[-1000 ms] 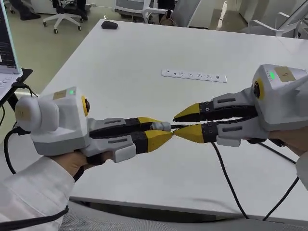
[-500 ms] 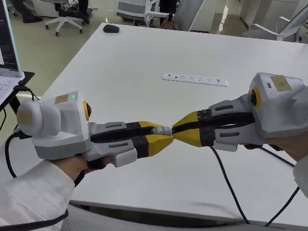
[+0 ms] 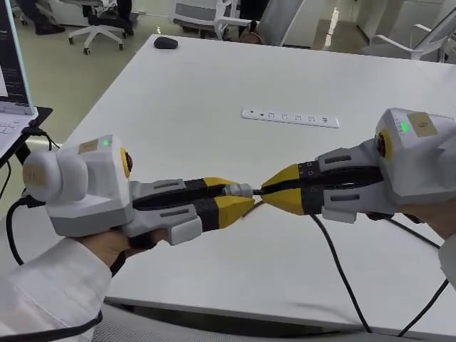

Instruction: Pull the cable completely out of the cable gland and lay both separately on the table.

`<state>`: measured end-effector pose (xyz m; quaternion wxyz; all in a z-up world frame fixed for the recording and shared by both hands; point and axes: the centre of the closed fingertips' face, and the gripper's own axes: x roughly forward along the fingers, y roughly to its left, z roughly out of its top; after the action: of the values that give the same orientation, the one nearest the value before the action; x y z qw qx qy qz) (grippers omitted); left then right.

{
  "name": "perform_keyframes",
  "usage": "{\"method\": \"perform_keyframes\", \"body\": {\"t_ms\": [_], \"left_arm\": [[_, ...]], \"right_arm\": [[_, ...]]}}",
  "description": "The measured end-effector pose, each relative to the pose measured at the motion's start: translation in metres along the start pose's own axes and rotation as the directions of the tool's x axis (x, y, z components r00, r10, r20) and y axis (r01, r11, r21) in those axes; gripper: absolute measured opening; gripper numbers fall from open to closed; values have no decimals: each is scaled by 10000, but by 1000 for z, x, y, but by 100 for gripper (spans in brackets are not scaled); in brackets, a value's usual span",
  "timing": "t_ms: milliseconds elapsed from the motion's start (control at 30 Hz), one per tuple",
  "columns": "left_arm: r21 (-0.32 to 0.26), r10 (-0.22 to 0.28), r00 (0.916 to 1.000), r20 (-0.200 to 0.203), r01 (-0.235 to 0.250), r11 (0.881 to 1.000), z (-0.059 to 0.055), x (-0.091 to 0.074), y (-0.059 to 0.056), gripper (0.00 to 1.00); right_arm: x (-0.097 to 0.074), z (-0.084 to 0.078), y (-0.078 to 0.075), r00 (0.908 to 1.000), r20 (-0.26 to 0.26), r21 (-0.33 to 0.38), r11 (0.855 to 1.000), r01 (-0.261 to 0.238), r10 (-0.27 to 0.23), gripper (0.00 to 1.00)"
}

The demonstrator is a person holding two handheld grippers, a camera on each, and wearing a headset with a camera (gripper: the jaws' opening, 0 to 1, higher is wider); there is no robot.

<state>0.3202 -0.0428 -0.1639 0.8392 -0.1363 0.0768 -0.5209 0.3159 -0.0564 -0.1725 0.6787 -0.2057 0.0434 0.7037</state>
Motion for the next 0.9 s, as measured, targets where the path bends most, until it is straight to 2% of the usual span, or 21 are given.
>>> {"method": "perform_keyframes", "body": {"t_ms": [233,400,500,900], "left_arm": [[23,51,10000,8,-51,10000,0,0,1,16],[-138,101,9994,320,-97,9999,6,-3,4,16],[-178,122,9993,352,-116,9998,6,-3,4,16],[-116,44,9995,310,-41,9999,6,-2,2,16]], "right_arm": [[-13,-12,-5,9992,-154,332,9988,366,-361,3],[-24,-22,-8,9968,-382,543,9959,717,-697,3],[-29,-27,-8,9953,-455,657,9939,888,-859,3],[-33,-34,-5,9924,-586,906,9894,1135,-1085,3]]}}
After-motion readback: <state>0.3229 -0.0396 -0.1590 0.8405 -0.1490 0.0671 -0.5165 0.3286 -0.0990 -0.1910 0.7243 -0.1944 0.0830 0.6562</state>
